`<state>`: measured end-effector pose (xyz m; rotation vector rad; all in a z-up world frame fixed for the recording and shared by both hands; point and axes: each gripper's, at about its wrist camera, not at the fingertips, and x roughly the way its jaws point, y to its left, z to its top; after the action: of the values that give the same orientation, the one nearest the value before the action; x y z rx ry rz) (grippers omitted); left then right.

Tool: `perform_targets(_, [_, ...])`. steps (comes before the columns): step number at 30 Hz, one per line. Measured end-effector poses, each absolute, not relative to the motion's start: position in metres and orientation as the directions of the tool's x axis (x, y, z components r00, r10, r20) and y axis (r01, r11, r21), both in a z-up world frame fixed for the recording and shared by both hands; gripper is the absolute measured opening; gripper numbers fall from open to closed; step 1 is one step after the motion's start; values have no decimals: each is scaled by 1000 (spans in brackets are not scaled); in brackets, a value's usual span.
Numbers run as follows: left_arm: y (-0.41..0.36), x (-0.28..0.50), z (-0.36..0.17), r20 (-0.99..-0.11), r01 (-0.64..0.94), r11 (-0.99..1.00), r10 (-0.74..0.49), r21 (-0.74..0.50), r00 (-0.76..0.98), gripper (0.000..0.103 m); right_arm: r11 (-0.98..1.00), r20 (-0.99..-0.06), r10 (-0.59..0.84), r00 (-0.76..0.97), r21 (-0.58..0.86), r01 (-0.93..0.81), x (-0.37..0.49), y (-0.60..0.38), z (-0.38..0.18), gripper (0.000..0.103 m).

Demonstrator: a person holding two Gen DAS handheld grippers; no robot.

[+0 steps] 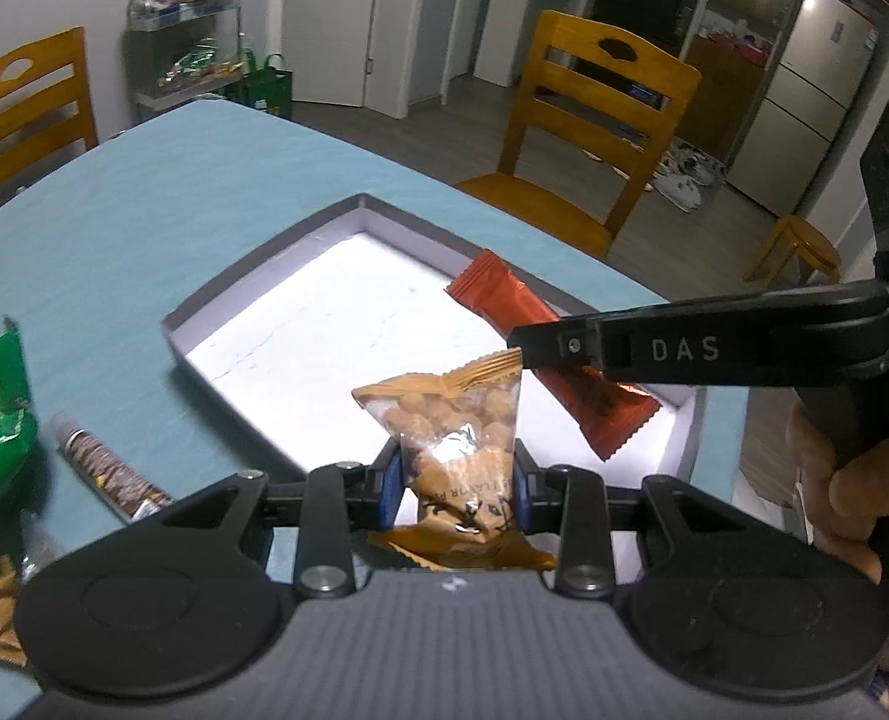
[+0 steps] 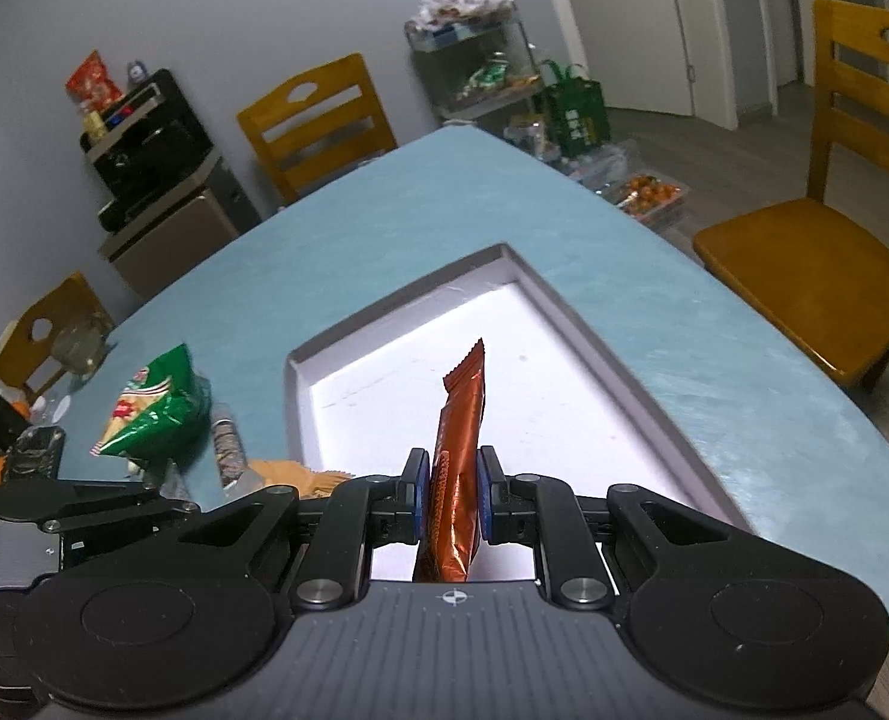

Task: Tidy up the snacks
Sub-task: 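Lower the orange bar into the tray and open the right tool while the left lowers the nut bag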

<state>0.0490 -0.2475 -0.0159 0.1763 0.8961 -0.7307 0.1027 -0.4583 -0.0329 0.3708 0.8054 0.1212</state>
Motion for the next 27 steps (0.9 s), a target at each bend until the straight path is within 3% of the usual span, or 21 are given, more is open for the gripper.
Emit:
perform_targets(12, [-277, 53, -34, -788, 693, 703, -514, -161, 339, 32, 930, -707, 208, 676, 356, 87, 99, -473, -45, 18])
perform_targets(27, [-311, 61, -73, -842, 742, 653, -478, -150, 251, 32, 969, -777, 130, 616, 230, 85, 97, -471, -66, 18])
